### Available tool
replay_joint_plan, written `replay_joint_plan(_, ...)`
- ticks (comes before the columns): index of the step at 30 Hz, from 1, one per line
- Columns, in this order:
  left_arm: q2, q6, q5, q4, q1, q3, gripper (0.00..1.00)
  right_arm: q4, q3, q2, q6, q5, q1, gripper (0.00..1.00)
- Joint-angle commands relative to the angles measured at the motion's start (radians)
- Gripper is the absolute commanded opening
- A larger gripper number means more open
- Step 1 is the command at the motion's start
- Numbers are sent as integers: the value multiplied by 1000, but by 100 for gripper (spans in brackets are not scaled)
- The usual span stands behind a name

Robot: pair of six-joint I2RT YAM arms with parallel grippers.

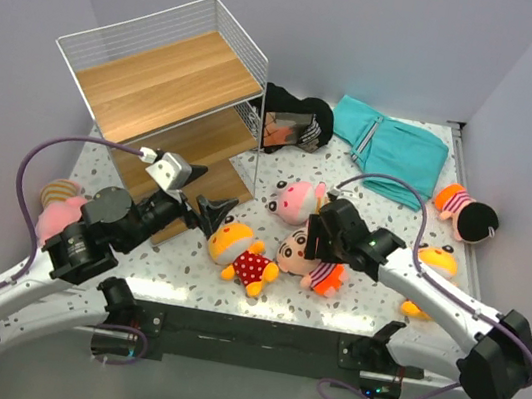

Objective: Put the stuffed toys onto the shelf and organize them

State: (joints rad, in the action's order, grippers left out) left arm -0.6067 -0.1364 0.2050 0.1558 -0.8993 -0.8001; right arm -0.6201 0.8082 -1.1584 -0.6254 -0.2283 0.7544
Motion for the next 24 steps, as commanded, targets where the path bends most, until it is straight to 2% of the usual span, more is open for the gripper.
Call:
replay_joint_plan(1,-1,18,-9,-21,-4,-4,100,88,-26,-35,-23,40,3,61)
replay_joint_plan(2,-1,20,-9,-19,-4,-4,100,95,-27,-34,-23,34,3,50)
replay_joint_plan(4,-2,20,-10,-21,-4,-4,100,112,-30,-6,-16,41,5,39)
replay_joint_plan(5,-2,21,-13,-24,-4,-2,100,118,-27,6,-16,41,3,23)
replay_joint_plan(7,-4,21,-15,-24,-6,-4,100,111,-1,44,-13,31,3,0)
replay_joint_plan(12,-11,8,-12,-25,-4,-4,99,28,115,124,1,26,5,0)
replay_joint_plan(15,-36,-8,-13,-24,-4,-16,100,33,176,192,27,108,3,0)
replay_joint_plan(16,-44,-11,-18,-25,-4,-27,100,64,187,210,30,175,3,0)
replay_joint_plan(24,-140,-37,-58,-16,-4,-112,100,240,247,376,-13,365,3,0)
